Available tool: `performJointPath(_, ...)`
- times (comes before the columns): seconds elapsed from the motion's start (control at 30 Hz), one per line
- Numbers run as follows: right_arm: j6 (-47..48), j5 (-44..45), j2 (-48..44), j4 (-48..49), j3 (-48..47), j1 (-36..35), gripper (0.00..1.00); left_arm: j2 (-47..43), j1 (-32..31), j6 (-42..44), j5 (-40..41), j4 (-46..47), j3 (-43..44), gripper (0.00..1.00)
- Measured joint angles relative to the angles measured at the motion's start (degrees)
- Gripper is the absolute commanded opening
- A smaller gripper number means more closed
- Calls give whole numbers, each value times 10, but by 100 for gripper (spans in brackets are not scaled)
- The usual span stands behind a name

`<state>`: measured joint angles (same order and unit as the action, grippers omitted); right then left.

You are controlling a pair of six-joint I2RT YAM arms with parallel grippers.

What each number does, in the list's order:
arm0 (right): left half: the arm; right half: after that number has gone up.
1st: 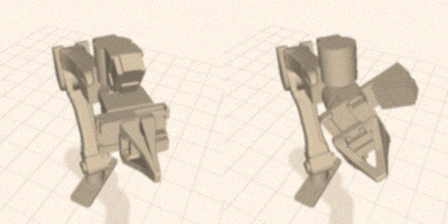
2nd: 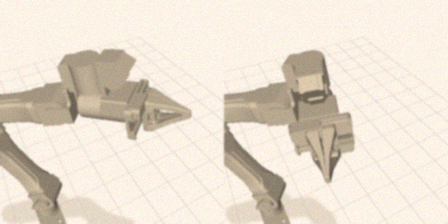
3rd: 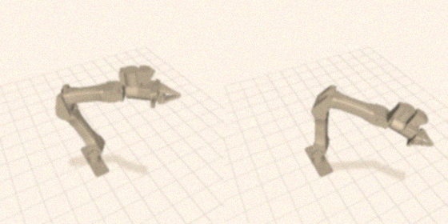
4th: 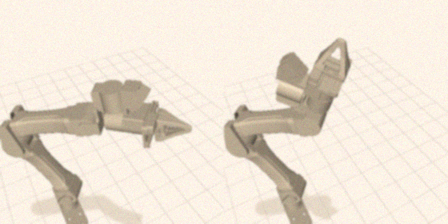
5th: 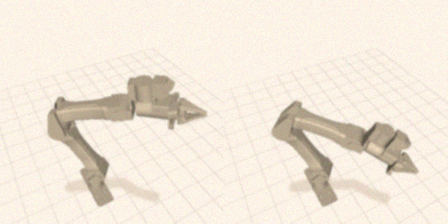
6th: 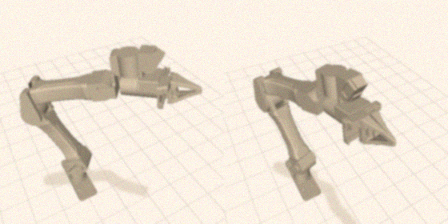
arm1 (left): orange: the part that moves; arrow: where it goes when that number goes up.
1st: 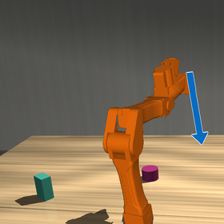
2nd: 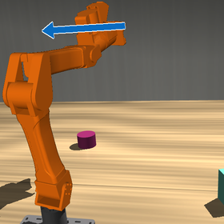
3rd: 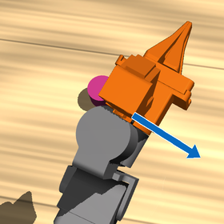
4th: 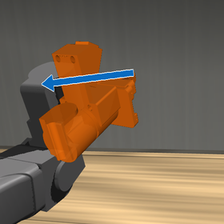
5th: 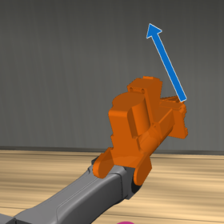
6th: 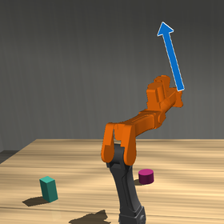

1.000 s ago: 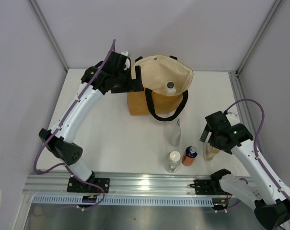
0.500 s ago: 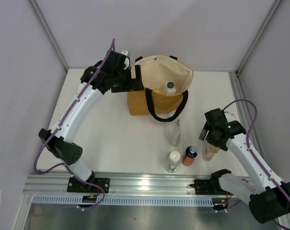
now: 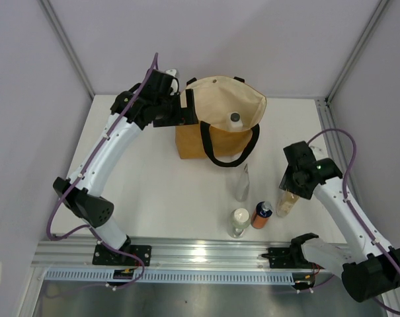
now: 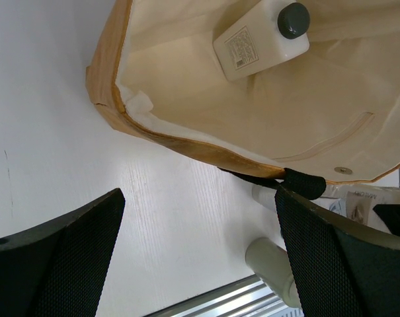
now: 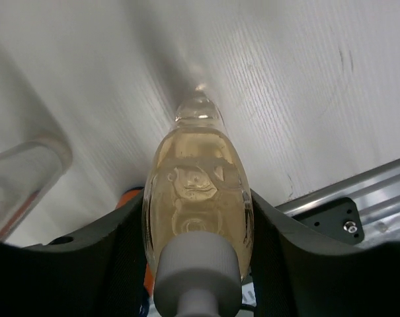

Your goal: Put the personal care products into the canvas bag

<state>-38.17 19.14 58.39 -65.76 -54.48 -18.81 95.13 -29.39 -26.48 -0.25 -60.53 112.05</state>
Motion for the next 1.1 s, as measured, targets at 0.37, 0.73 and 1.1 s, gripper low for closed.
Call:
performJointPath(0.37,95,42,146,-23,-369,2,0,0,0,0,0,0,0,97)
performJointPath(0.73,189,13,270,-35,-790,-3,0,2,0,16,0,0,0,93)
performJointPath(1.1,248,-38,327,110,-765,-140,0,27,0,11,0,2,24,99)
